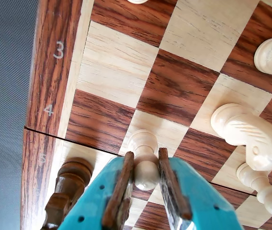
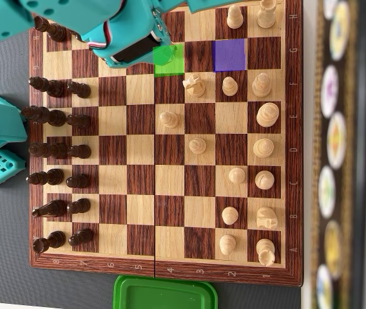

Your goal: Play chess

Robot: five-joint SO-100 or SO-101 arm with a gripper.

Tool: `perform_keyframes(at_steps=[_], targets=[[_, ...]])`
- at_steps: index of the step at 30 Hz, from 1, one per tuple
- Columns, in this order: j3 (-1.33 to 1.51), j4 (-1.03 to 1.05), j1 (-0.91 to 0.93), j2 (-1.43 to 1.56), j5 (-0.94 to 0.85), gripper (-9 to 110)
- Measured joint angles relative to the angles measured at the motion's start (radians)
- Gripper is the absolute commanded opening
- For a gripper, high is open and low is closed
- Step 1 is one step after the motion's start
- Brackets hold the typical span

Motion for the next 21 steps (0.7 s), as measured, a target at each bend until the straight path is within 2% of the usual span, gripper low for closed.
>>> perform_keyframes(at_steps=[21], targets=[[0.014,0.000,0.000,0.000,0.000,8]])
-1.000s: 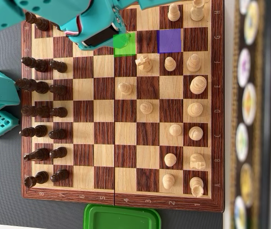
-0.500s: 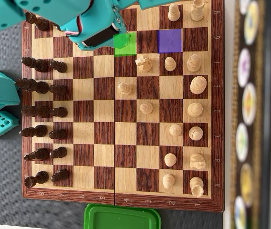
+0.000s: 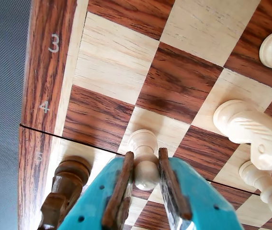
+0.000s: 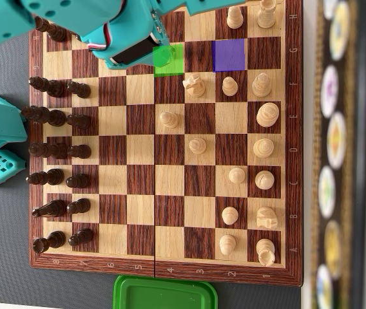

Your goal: Play chess

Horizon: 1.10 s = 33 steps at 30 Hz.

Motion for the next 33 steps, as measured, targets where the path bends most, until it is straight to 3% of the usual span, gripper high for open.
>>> perform_keyframes(at_steps=[33], targets=[[0.000,0.000,0.000,0.000,-0.003,14]])
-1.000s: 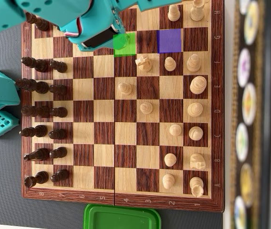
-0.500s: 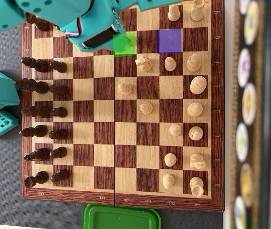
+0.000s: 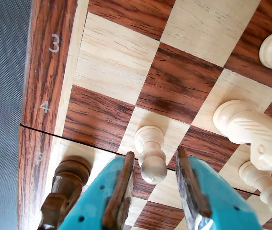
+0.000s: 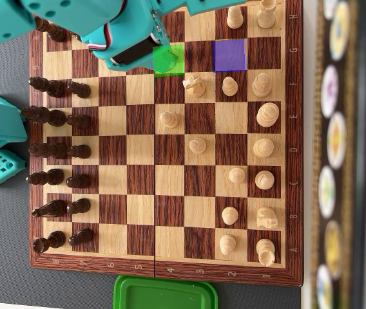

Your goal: Play chess

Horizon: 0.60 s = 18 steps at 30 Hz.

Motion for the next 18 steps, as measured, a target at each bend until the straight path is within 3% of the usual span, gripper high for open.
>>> perform_keyframes(at_steps=[18], targets=[[0.000,0.000,0.000,0.120,0.000,14]])
